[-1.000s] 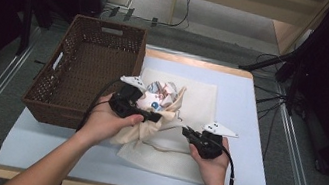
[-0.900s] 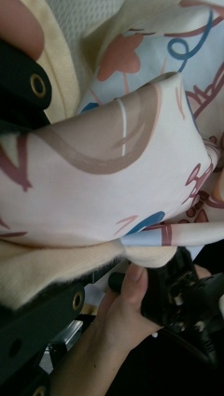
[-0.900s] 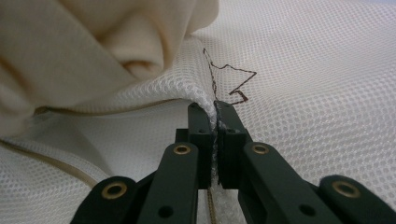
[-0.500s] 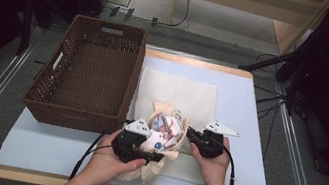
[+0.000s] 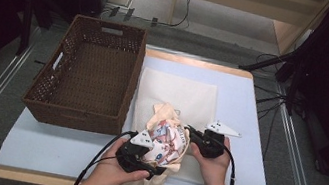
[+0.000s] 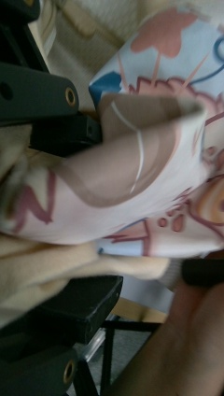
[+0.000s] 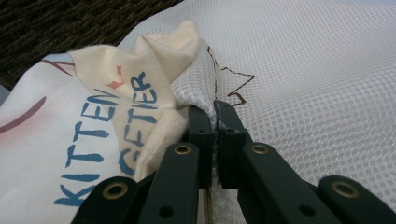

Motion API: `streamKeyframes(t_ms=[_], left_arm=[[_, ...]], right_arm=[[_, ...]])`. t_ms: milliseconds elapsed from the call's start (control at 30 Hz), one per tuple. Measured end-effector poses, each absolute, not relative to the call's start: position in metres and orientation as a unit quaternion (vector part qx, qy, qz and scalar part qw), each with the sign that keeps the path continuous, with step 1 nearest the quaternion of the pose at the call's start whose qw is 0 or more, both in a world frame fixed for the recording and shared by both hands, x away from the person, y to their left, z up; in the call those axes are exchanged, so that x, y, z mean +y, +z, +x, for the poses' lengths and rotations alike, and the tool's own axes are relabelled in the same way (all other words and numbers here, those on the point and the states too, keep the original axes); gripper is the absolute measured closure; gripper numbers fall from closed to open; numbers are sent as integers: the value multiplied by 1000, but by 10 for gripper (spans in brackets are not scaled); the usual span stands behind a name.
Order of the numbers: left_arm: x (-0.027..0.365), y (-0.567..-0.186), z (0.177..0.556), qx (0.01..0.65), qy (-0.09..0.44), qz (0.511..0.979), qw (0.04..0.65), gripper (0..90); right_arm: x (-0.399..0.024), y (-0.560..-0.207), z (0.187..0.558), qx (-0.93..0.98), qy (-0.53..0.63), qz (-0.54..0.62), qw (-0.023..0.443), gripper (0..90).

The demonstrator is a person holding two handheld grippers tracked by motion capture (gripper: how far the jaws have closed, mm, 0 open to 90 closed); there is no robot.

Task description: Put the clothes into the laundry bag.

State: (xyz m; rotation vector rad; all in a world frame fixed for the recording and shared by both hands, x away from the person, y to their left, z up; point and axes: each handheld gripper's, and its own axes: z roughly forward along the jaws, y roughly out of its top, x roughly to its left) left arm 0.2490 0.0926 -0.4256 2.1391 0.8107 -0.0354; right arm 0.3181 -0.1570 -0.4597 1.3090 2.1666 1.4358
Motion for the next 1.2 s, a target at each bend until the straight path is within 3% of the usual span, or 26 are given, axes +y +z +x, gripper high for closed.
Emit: streamKeyframes(t_ms=[133,367,533,633,667,800,833,933,1000,1200], left_arm=[[105,-409,254,341,-5,825,450,304],[108,-392,261,369,58,789,488,263],[85,-401,275,371,112,800,458,203],[68,-419,284,360,77,824,430,222],[64,-424,284,359,78,831,418,261],[58,-427,279,328,66,838,431,697],[54,-426,275,311,64,844,432,749],[42,-425,265,250,33,865,433,793],[34,-428,263,243,39,877,413,793],[36,-447,292,348,62,848,395,749]], right_arm=[[-158,-458,317,738,493,446,117,875],[-158,-457,317,739,494,443,119,875],[-156,-453,316,738,501,437,114,876],[-156,-452,315,737,506,435,111,878],[-157,-452,315,737,506,435,110,878],[-159,-452,316,737,508,433,109,881],[-160,-452,316,735,512,432,106,881],[-160,-451,317,730,517,435,101,883],[-161,-450,317,729,518,435,102,883],[-162,-439,313,724,530,427,109,883]])
